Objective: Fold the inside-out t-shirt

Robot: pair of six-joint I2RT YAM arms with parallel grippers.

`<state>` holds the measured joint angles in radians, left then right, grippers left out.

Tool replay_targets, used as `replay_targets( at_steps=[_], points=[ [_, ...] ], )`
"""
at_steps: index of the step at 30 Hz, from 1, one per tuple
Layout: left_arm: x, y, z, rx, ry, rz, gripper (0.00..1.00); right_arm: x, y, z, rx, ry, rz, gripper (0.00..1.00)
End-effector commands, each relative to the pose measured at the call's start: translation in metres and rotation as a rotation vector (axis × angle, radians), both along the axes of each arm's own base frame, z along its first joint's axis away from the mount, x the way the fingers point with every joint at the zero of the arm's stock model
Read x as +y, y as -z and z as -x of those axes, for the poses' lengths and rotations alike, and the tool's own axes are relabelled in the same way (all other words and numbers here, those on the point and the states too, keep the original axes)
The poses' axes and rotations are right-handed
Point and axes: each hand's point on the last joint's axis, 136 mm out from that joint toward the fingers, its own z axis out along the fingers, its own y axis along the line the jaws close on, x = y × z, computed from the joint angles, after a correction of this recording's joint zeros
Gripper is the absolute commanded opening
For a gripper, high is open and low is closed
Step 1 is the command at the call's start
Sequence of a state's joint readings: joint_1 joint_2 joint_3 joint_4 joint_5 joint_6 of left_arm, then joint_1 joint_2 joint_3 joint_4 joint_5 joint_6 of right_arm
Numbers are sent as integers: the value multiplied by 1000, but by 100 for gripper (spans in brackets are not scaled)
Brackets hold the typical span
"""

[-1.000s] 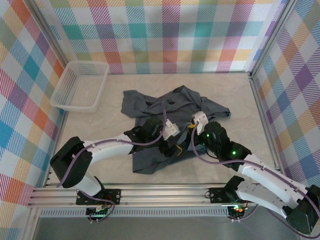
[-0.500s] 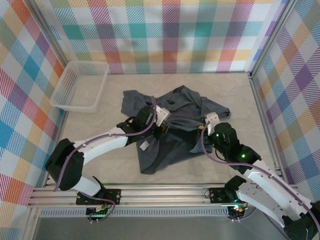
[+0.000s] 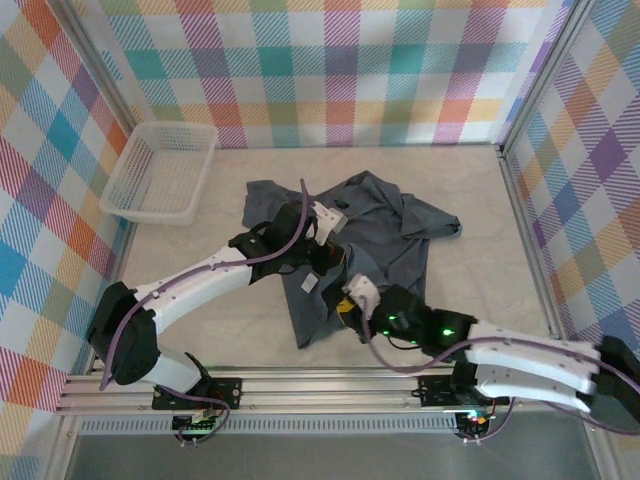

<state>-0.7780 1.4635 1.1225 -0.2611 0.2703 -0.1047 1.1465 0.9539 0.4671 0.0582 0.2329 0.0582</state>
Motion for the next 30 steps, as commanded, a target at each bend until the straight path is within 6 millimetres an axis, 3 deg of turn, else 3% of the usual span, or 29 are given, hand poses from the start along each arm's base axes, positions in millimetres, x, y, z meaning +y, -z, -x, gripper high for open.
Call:
replay_targets(
  at_steps=[1, 4, 7, 11, 15, 17, 19, 22, 26, 30],
  points=[
    [-3, -30, 3, 13, -2, 42, 0, 1, -9, -56, -432, 121, 161, 0],
    [0, -44, 4, 5, -7, 44, 0, -5, 1, -97, -656, 158, 356, 0],
    [0, -59, 4, 1, -2, 56, 0, -1, 18, -111, -684, 48, 460, 0],
    [-10, -86, 20, 19, 106, 108, 0, -23, 29, -143, -585, 82, 475, 0],
    [-15, -117, 31, 13, 155, 196, 0, -64, 49, -180, -269, 200, 454, 0],
    [-19, -136, 33, 4, 162, 254, 0, -70, 55, -188, -181, 235, 420, 0],
    [-25, -155, 31, 1, 158, 318, 0, -65, 54, -191, -66, 249, 391, 0],
    [-36, -176, 19, 27, 85, 404, 0, -41, 39, -192, 66, 238, 267, 0],
    [-50, -222, 17, -16, 91, 540, 0, -16, 18, -204, 170, 304, 53, 0],
    [-48, -265, 26, -93, 117, 623, 0, -12, 54, -214, 217, 326, 87, 0]
  ],
)
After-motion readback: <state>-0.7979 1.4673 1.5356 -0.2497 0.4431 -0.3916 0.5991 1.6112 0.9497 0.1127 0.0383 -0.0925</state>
